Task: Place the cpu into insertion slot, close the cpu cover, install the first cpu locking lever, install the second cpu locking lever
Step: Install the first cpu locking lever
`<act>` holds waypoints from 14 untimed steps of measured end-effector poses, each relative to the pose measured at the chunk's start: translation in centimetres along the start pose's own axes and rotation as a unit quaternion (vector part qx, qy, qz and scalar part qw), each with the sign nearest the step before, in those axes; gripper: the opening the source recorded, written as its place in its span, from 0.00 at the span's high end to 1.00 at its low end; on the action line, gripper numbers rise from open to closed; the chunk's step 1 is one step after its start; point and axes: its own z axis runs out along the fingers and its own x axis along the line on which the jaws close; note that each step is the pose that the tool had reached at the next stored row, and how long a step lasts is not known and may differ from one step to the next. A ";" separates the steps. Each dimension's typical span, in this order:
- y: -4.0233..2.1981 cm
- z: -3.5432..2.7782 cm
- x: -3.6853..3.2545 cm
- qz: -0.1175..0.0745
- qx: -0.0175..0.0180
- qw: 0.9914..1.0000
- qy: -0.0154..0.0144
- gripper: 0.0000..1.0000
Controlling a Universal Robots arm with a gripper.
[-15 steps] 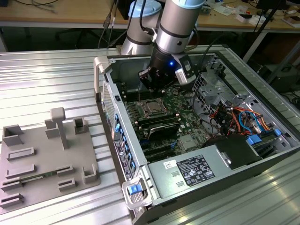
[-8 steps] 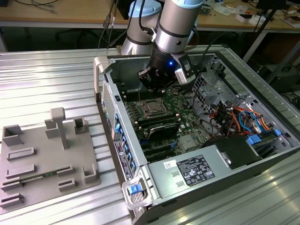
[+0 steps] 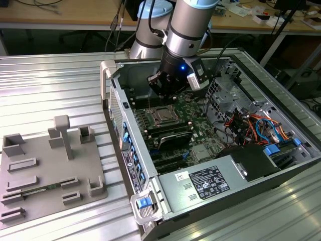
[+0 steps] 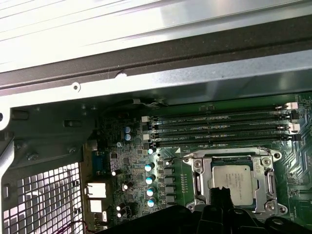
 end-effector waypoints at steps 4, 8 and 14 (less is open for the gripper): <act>0.00 0.00 0.03 -0.003 0.000 1.000 0.000 0.89; -0.02 0.01 0.25 -0.021 0.000 1.000 0.000 0.89; -0.17 0.03 1.84 -0.028 0.000 1.000 0.001 0.89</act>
